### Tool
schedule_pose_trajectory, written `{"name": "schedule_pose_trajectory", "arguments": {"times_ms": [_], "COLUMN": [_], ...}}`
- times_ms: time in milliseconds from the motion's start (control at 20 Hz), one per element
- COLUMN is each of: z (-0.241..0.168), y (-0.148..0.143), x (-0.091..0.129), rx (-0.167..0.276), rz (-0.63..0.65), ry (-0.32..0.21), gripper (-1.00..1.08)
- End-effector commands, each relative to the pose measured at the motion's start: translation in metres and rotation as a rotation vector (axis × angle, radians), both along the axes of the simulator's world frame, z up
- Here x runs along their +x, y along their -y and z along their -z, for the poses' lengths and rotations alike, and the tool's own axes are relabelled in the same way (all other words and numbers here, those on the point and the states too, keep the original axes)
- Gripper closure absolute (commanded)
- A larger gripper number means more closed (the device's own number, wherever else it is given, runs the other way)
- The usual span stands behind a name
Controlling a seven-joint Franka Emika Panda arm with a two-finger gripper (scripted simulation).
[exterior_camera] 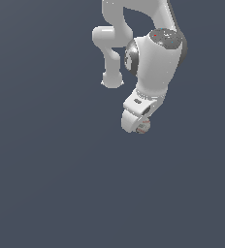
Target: Pick up the object and move it to a goal position.
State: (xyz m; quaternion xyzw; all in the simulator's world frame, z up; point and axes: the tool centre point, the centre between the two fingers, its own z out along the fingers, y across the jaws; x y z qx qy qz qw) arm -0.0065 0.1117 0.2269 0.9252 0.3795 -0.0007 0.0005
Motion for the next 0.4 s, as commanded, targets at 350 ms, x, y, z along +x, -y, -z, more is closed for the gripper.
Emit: {"name": "schedule_pose_trajectory", "arguments": {"times_ms": [350], "z": [-0.027], "y": [-0.03], "x": [-0.003], "rx": [0.001], "rz": [0.002], "ry": [0.001], "gripper": [1.08]}}
